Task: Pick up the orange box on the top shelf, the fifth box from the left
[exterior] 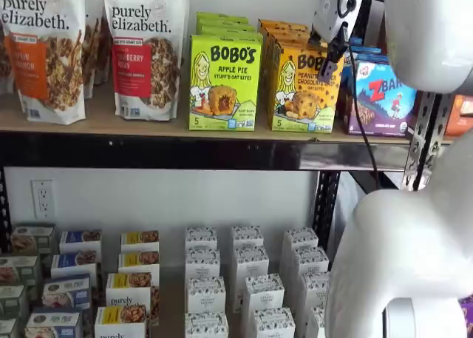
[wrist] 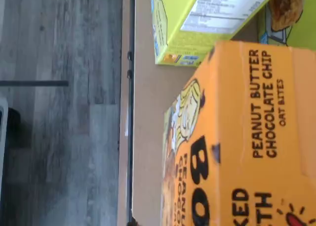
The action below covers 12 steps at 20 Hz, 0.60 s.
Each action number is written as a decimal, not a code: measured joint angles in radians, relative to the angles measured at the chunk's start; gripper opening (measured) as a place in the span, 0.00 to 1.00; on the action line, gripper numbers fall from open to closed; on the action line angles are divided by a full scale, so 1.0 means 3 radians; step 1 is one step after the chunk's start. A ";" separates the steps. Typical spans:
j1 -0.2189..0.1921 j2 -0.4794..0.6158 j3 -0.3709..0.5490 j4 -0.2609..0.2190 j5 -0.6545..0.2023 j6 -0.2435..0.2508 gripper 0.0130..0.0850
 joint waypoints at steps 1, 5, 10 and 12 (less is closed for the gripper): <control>0.0011 0.0000 0.0005 -0.0031 -0.0008 0.0005 1.00; 0.0029 -0.0014 0.0056 -0.0107 -0.0060 0.0005 1.00; 0.0029 -0.0019 0.0083 -0.0137 -0.0083 -0.0004 1.00; 0.0027 -0.0025 0.0100 -0.0139 -0.0100 -0.0008 0.94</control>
